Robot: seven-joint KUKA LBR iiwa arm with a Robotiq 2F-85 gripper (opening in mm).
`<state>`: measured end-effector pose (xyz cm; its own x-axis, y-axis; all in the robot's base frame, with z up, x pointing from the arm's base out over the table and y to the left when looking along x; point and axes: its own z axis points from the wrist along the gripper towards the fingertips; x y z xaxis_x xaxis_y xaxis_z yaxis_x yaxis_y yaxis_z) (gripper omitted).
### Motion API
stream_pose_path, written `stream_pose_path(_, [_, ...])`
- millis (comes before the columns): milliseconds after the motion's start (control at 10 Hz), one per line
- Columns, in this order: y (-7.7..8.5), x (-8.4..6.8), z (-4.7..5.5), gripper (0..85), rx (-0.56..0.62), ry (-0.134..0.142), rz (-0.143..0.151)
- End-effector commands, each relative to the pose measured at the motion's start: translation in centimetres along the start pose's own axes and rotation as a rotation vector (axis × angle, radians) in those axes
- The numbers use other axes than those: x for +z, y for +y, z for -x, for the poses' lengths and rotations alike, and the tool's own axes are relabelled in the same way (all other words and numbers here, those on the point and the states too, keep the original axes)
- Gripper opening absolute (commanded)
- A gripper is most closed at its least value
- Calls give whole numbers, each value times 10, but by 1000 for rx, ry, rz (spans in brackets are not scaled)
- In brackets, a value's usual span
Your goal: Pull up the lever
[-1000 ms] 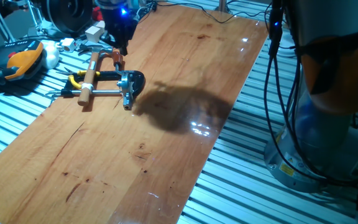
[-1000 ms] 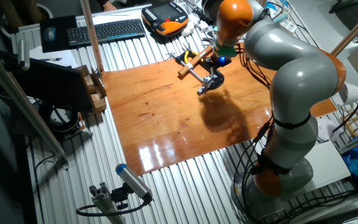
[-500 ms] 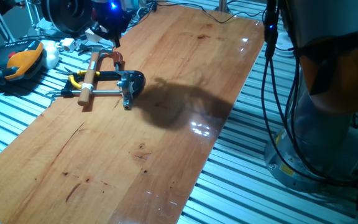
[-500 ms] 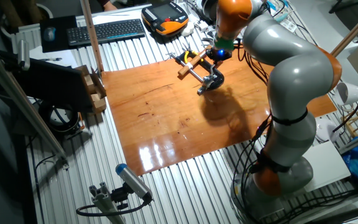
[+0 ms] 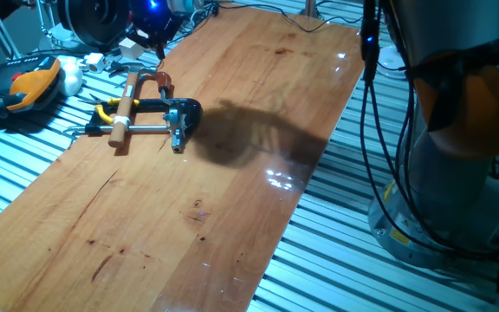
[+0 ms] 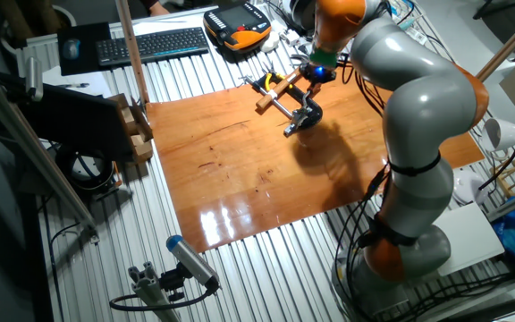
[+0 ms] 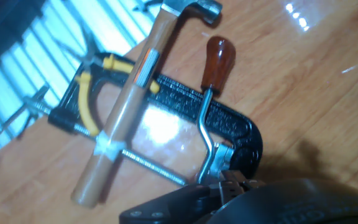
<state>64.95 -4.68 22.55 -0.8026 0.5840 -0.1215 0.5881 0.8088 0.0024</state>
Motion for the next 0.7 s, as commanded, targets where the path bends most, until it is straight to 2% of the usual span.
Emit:
stream_pose_path(0, [-1,4,6,0,-4,0,1])
stream_pose_path(400, [-5,22,21,0,-5,1,8])
stream_pose_path(600, [-7,32,23,0,6,0,11])
